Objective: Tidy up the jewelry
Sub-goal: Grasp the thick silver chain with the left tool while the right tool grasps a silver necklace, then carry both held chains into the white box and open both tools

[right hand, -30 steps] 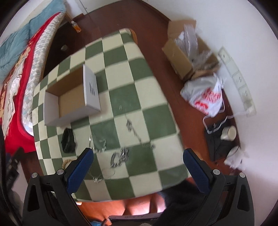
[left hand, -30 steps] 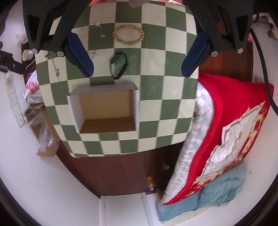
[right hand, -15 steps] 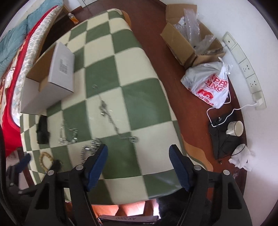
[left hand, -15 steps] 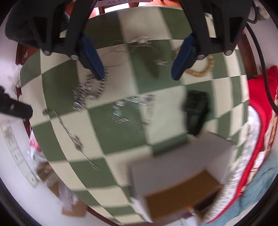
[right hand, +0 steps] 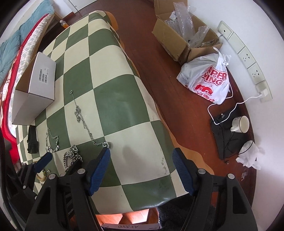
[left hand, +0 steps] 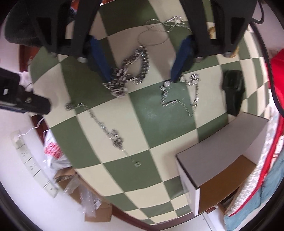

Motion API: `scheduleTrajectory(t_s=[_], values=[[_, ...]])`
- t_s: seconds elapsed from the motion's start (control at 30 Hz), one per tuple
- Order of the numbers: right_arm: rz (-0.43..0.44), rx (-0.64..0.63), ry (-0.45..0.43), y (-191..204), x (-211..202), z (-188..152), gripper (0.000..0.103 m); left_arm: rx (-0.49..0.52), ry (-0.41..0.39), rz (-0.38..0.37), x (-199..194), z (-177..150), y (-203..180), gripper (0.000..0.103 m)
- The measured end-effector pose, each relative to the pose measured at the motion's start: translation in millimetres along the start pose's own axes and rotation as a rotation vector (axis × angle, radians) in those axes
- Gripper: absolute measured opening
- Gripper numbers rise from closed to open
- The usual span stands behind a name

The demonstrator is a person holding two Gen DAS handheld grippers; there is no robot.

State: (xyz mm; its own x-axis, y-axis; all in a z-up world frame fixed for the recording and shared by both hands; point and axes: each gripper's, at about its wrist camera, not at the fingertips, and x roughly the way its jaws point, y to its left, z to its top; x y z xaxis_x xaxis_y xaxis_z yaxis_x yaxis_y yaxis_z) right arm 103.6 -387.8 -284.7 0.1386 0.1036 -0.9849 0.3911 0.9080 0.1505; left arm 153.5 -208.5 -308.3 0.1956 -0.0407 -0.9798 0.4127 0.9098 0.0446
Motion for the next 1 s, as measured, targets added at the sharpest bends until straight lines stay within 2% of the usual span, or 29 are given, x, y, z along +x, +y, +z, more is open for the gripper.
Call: scheduleTrajectory(t_s=[0.03,0.07,0.1,0.13,0.3,0.5,0.6,0.7,0.77,0.83,0.87,0.93,1.0], values=[[0.005,0.002,-0.001,-0.1,0.7,-0.8,0.074,-0.002,-0.008,-0.031,-1.6,-0.2,0.3,0.028],[0.005,0.003,0.001,-0.1,1.6,-1.4,0.074,0.003,-0.01,-0.029,-0.7,-0.9,-2.2,0.014],[0.003,0.003,0.002,-1.7,2.9,-0.6,0.074,0.017,-0.009,-0.019,-1.6,-1.0,-2.6,0.013],[0.002,0.003,0.003,-1.2,3.8,-1.6,0.074,0.024,-0.011,-0.016,-1.9,-0.9,-2.9,0.008],[0.019,-0.003,0.002,2.9,4.4,-2.8,0.074,-0.018,-0.032,-0.011,-9.6,-3.1,19.2,0.006],[0.084,-0.038,0.003,21.3,7.8,-1.6,0.074,-0.085,-0.069,-0.032,-26.0,-5.0,48.6,0.006],[0.065,-0.087,0.005,37.2,15.2,-0.3,0.074,-0.136,-0.077,-0.05,-34.3,-7.6,66.1,0.006],[0.004,-0.147,-0.004,54.7,23.1,-2.5,0.074,-0.169,-0.088,-0.059,-43.3,-10.2,79.2,0.006],[-0.08,-0.207,-0.043,67.1,22.7,-7.9,0.058,-0.174,-0.099,-0.057,-48.0,-10.4,82.4,0.006],[-0.134,-0.264,-0.081,79.4,21.5,-15.1,0.02,-0.18,-0.106,-0.056,-56.9,-13.3,90.4,0.006],[-0.133,-0.281,-0.09,84.4,21.4,-19.0,0.011,-0.182,-0.108,-0.059,-59.7,-13.0,92.8,0.006],[-0.147,-0.297,-0.112,90.9,20.9,-26.2,0.01,-0.191,-0.113,-0.06,-62.6,-14.6,97.5,0.006],[-0.113,-0.271,-0.116,90.0,18.7,-31.4,0.01,-0.194,-0.117,-0.06,-69.4,-17.1,104.0,0.006]])
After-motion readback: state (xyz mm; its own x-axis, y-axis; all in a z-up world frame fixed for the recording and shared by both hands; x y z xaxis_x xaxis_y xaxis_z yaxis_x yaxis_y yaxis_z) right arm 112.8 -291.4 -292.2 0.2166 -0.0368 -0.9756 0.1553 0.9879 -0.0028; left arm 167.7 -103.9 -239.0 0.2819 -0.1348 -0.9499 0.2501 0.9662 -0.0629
